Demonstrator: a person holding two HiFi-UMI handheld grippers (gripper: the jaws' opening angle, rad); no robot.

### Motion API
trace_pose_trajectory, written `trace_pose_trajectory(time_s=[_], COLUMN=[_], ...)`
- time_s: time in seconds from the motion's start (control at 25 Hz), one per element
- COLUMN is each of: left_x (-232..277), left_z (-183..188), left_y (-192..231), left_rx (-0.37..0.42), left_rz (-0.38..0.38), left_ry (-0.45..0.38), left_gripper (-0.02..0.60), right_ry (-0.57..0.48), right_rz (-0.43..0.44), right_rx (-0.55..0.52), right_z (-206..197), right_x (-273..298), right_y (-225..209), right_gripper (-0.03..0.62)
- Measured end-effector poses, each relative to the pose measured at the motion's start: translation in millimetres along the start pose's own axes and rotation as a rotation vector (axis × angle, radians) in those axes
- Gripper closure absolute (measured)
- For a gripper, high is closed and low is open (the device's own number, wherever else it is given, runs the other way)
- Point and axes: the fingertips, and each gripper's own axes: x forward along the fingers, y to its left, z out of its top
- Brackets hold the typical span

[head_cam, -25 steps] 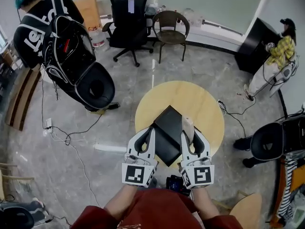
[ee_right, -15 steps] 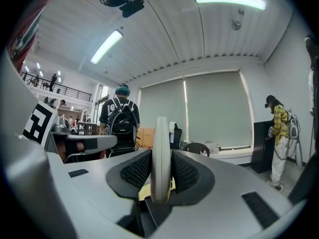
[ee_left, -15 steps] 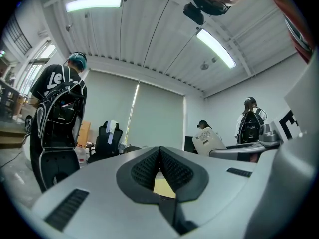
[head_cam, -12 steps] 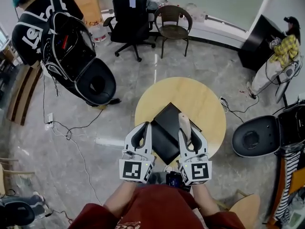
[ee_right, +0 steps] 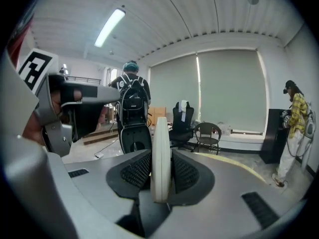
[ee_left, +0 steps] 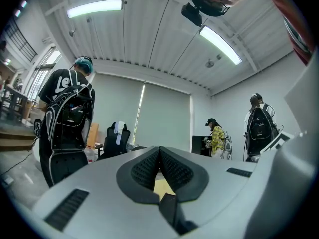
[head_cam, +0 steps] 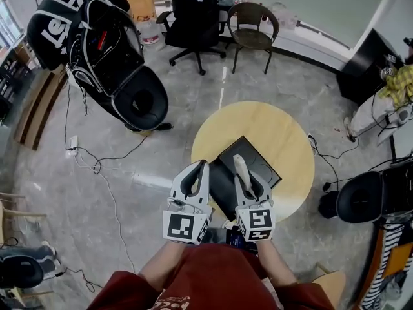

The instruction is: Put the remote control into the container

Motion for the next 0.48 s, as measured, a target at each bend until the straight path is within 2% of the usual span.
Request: trace_pose_trajectory(time_s=[0.48], left_x=[-13], left_z=[-7], left_y=[26], left_rx=[-0.013], left_rz=[0.06], left_ry=[0.009], left_gripper=[0.566], right_ry=[0.366], right_rz=[0.101], right_rx=[-0.053], right_z=[-109], right_x=[53], right_y=[34], right_gripper=[0.464])
